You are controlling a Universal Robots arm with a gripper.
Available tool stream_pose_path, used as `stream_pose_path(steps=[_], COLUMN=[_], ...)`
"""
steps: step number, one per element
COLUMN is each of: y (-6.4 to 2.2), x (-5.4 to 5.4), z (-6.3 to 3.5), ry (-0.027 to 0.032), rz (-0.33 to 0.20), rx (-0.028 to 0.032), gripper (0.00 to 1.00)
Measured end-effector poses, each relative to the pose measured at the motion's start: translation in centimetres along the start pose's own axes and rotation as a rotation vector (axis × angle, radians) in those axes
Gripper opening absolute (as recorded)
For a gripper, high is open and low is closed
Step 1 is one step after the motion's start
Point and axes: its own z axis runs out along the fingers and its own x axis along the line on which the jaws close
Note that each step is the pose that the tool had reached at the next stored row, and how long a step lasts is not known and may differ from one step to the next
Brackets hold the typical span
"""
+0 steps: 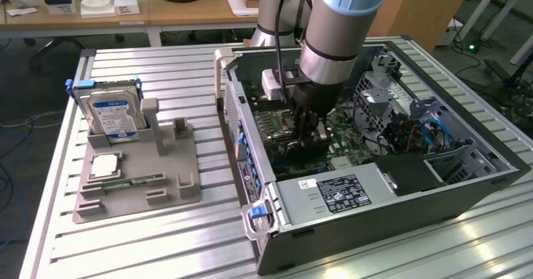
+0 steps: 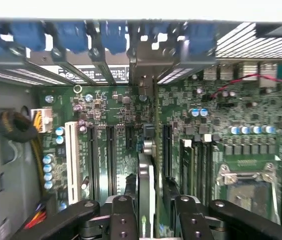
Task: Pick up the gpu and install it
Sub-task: 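Insert the gpu into the slot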
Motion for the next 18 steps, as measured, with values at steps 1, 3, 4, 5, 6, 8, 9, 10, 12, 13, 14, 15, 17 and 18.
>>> stream_pose_path(steps=[1, 3, 4, 5, 6, 8, 9, 10, 12, 13, 14, 15, 17, 18], y=[0.0, 0.0, 0.0, 0.0, 0.0, 0.0, 0.0, 0.0, 0.0, 0.0, 0.0, 0.0, 0.0, 0.0], x=[-0.03, -0.08, -0.08, -0.08, -0.08, -0.08, -0.08, -0.08, -0.08, -0.08, -0.08, -0.08, -0.08, -0.08], z=[-0.43, -1.14, -1.3, -1.29, -1.29, -1.29, -1.29, -1.29, -1.29, -1.29, -1.29, -1.29, -1.29, -1.29], ry=[0.0, -0.0002, -0.0001, -0.0004, -0.0004, -0.0003, -0.0003, -0.0003, -0.0003, -0.0002, -0.0003, -0.0002, -0.0003, -0.0003], rz=[0.0, 0.0, 0.0, 0.0, 0.0, 0.0, 0.0, 0.0, 0.0, 0.0, 0.0, 0.0, 0.0, 0.0], rx=[0.0007, 0.0032, 0.0043, 0.0051, 0.0051, 0.0052, 0.0052, 0.0051, 0.0051, 0.0051, 0.0052, 0.0052, 0.0051, 0.0051], gripper=[0.35, 0.35, 0.35, 0.35, 0.35, 0.34, 0.28, 0.22, 0.16, 0.1, 0.1, 0.1, 0.1, 0.1])
